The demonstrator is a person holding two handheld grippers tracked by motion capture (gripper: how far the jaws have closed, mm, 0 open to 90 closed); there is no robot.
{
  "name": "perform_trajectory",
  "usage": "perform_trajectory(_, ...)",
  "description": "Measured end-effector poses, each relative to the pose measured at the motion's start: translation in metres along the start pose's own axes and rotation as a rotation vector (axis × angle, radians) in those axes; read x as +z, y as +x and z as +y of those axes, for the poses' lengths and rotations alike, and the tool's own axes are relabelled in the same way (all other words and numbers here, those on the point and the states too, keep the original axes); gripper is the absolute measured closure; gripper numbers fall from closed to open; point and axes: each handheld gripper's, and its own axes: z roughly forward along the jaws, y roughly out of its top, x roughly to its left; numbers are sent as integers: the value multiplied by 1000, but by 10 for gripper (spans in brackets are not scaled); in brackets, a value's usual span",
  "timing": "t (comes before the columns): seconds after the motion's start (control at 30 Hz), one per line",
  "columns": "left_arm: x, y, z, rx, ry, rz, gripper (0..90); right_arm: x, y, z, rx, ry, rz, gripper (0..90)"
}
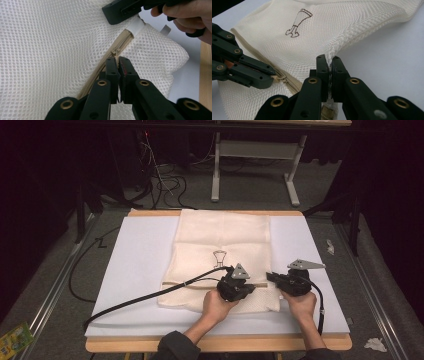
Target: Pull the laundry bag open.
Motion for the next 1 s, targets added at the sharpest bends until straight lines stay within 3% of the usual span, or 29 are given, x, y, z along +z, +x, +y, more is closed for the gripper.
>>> perform_trajectory(0.33, -4, 2, -2, 3, -2, 9, 871, 3, -1, 1, 8, 23, -6, 884)
perform_trajectory(0.53, -5, 4, -1, -20, 2, -5, 871, 4, -2, 1, 5, 16, -4, 884)
perform_trajectory(0.8, -5, 3, -3, -12, -4, 3, 871, 4, -2, 1, 9, 14, -2, 884)
perform_trajectory(1.0, -9, 8, -6, -40, -9, 5, 871, 2, -3, 1, 7, 14, -9, 884)
